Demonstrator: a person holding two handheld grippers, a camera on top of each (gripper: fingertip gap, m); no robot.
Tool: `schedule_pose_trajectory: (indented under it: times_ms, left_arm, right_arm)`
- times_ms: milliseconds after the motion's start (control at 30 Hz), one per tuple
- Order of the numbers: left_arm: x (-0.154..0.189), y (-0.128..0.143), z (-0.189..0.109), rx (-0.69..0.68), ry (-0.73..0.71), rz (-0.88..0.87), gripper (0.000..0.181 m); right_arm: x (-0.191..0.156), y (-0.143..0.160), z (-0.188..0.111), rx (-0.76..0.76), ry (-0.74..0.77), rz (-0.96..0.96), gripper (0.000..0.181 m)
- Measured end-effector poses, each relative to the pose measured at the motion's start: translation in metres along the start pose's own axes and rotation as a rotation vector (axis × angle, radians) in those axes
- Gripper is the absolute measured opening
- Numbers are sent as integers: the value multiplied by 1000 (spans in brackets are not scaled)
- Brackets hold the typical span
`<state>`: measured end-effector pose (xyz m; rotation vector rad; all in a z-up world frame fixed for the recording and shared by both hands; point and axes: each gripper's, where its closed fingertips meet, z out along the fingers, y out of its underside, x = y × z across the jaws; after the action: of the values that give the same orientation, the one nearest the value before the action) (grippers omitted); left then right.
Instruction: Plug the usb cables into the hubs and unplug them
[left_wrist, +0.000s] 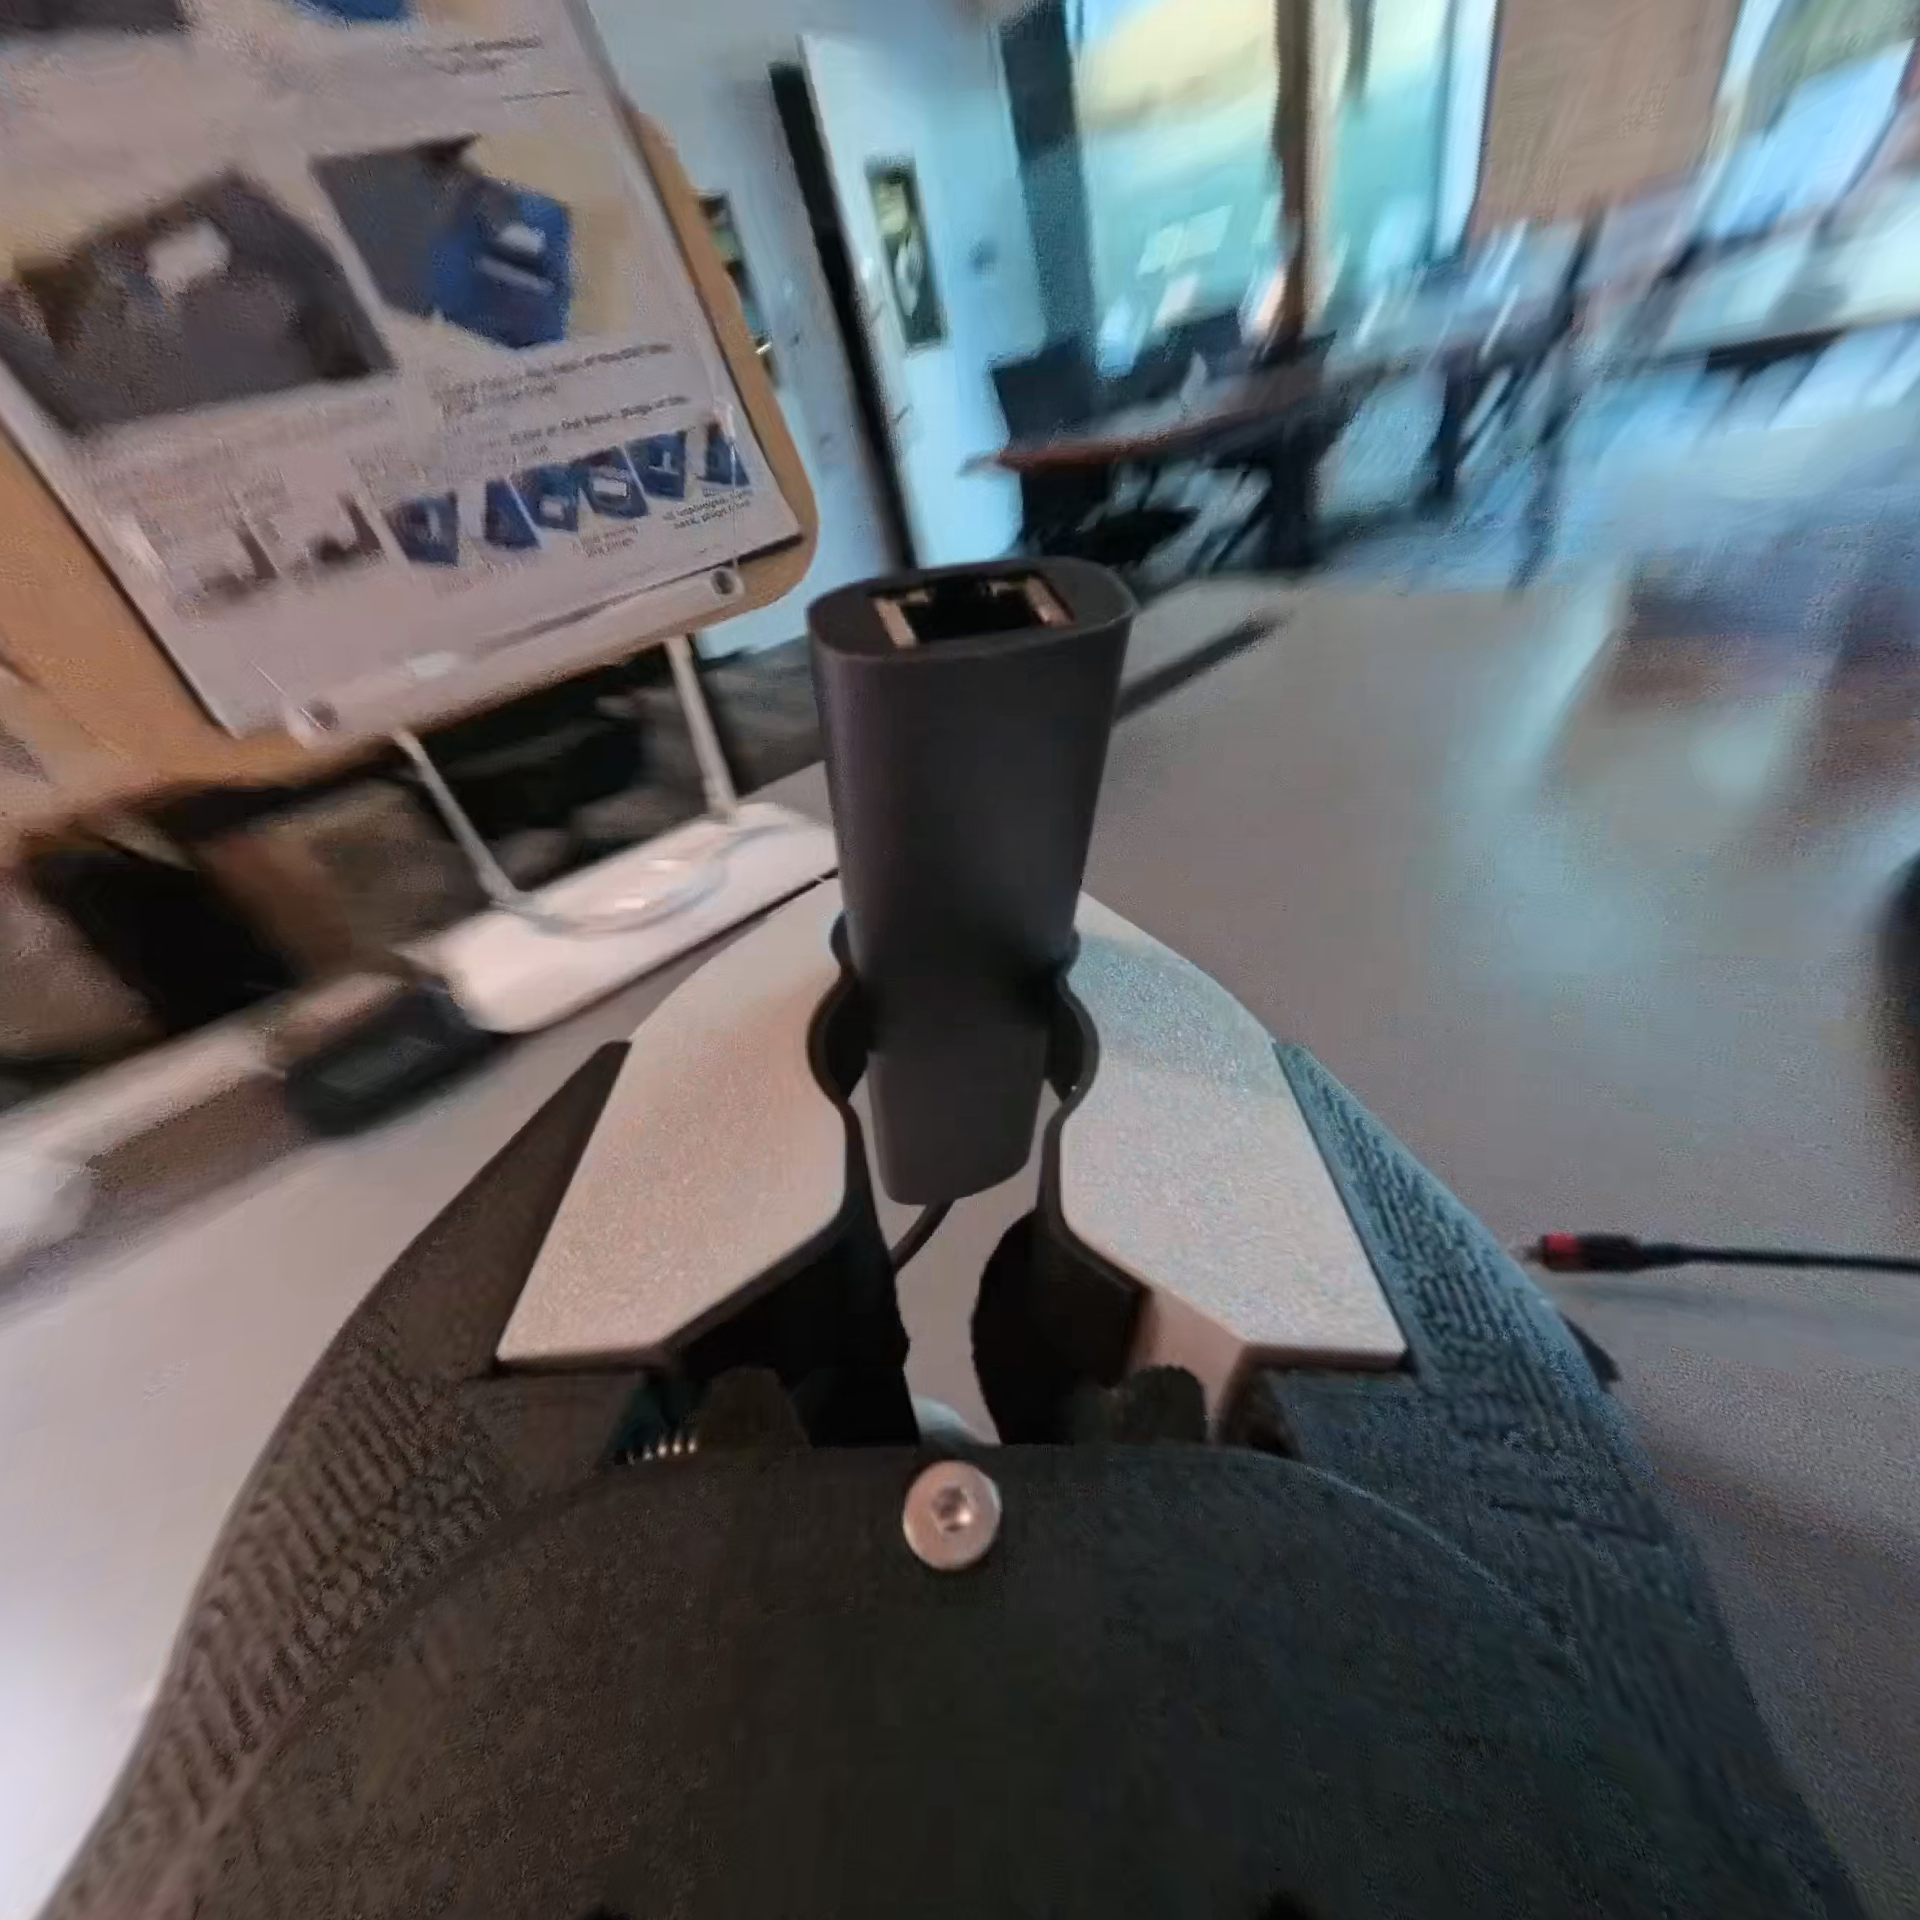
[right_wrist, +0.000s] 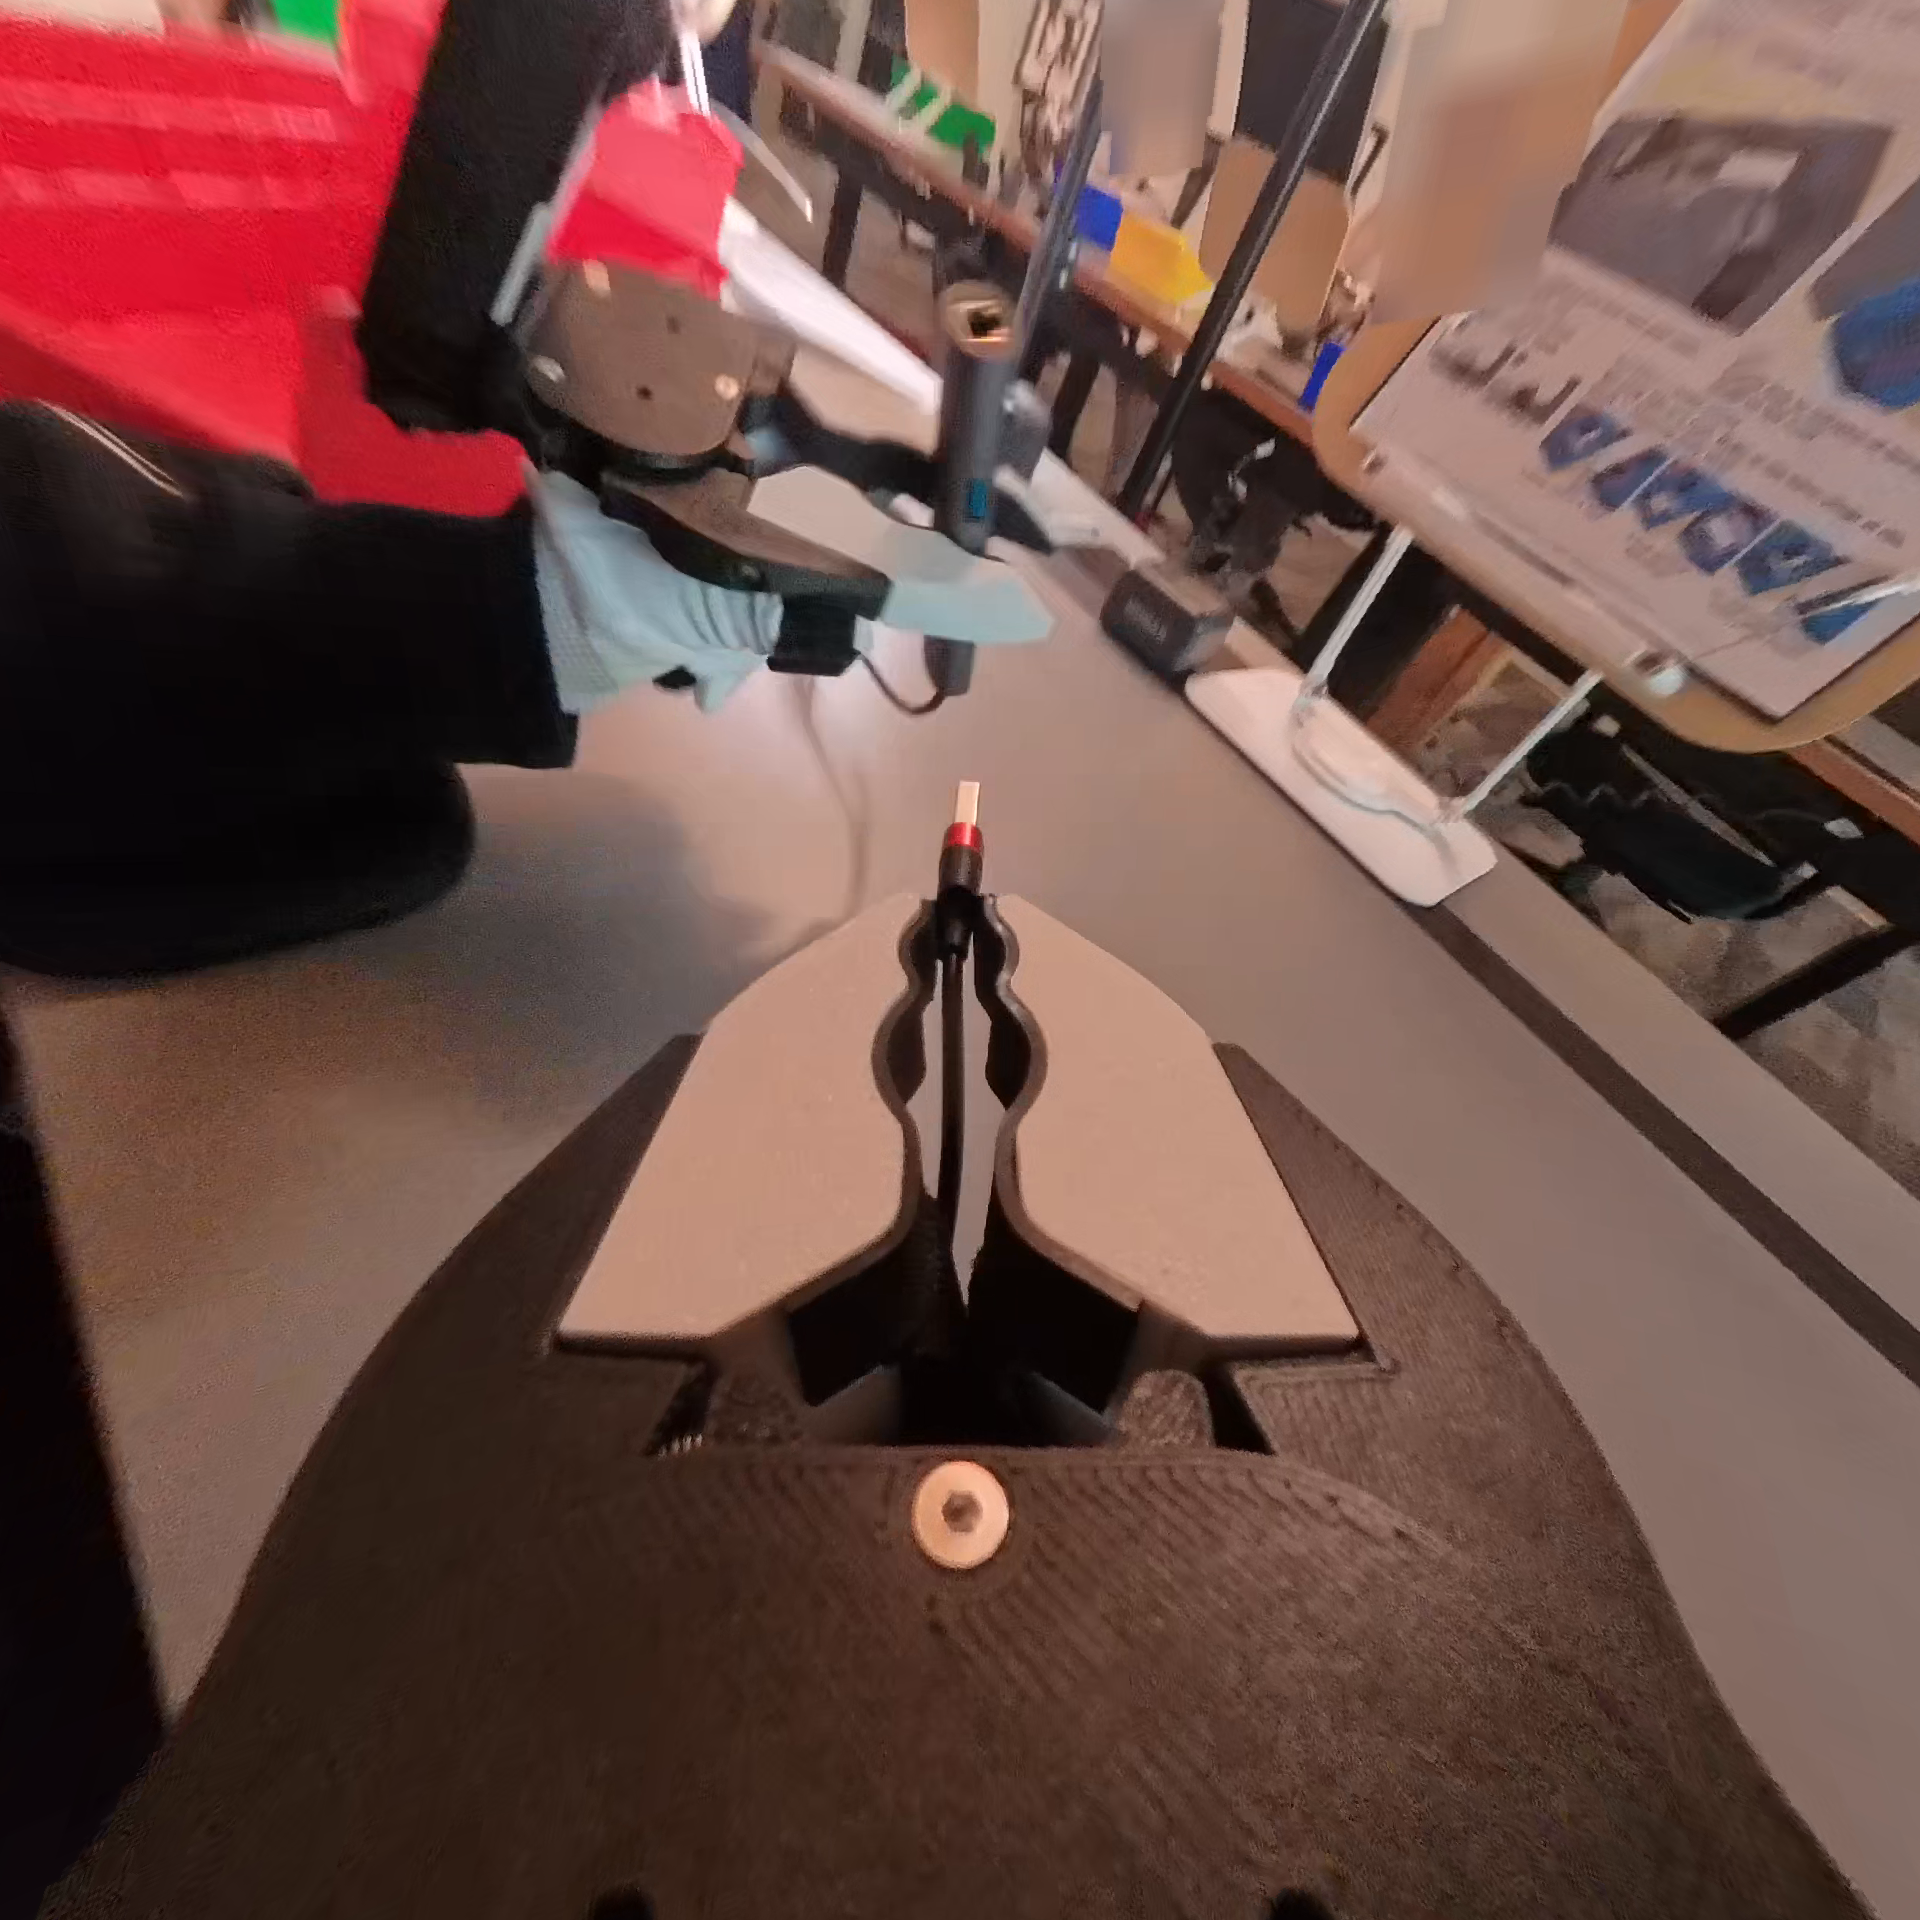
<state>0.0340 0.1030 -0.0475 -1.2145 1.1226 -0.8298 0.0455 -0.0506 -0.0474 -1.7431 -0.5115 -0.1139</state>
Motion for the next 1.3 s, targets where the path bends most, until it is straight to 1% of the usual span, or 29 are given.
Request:
schedule_pose_trajectory:
  times_ms: [33,67,100,167,200,233,300,333,433,467,533,600,700,767,833,900,967,1033,1067,1133,1233,1267,1300]
  left_arm:
    - [2,-11,-6,91,90,-188,31]
    - [13,-22,-10,174,158,-285,32]
    - [27,-25,-8,183,200,-281,32]
    - [54,-22,3,106,246,-90,32]
    - [61,-21,5,97,256,-19,32]
    - [67,-19,5,91,273,-3,32]
    - [72,-11,4,74,306,-59,32]
    - [72,-5,4,58,317,-91,32]
    - [68,1,7,40,315,-137,32]
    - [68,0,7,47,316,-141,32]
    - [68,0,7,53,315,-138,32]
    - [68,1,7,51,314,-135,32]
    - [68,1,7,50,311,-128,32]
    - [68,2,7,47,313,-127,32]
    - [69,3,8,41,315,-125,32]
    - [70,3,8,41,316,-118,32]
    - [71,3,8,39,321,-114,32]
    - [71,3,8,38,321,-112,32]
    - [72,3,8,38,322,-111,32]
    - [72,3,8,39,323,-112,32]
    - [71,2,8,41,322,-112,32]
    - [71,2,7,42,323,-112,32]
    - [72,2,7,41,324,-111,32]
  right_arm:
    - [3,-14,-13,46,-22,17,7]
    - [8,-29,-25,103,-37,29,7]
    - [16,-42,-35,153,-34,38,7]
    - [34,-62,-57,258,-8,55,7]
    - [45,-68,-72,300,18,73,7]
    - [56,-73,-89,342,47,81,7]
    - [82,-83,-133,441,156,64,7]
    - [96,-85,-156,467,228,44,7]
    - [140,-73,-223,458,494,-14,7]
    - [152,-64,-241,440,567,-17,7]
    - [171,-46,-269,396,674,-17,6]
    - [189,-23,-286,341,752,4,7]
    - [206,8,-290,287,757,33,7]
    - [214,32,-282,220,724,60,7]
    - [217,63,-268,105,657,101,7]
    - [218,105,-257,-98,610,162,7]
    - [220,145,-256,-318,626,183,7]
    - [214,177,-254,-504,602,230,10]
    - [214,188,-256,-579,611,249,12]
    - [219,206,-268,-708,679,260,15]
    - [227,223,-296,-897,812,236,21]
    - [230,222,-303,-912,851,226,22]
    - [232,218,-306,-890,876,225,22]
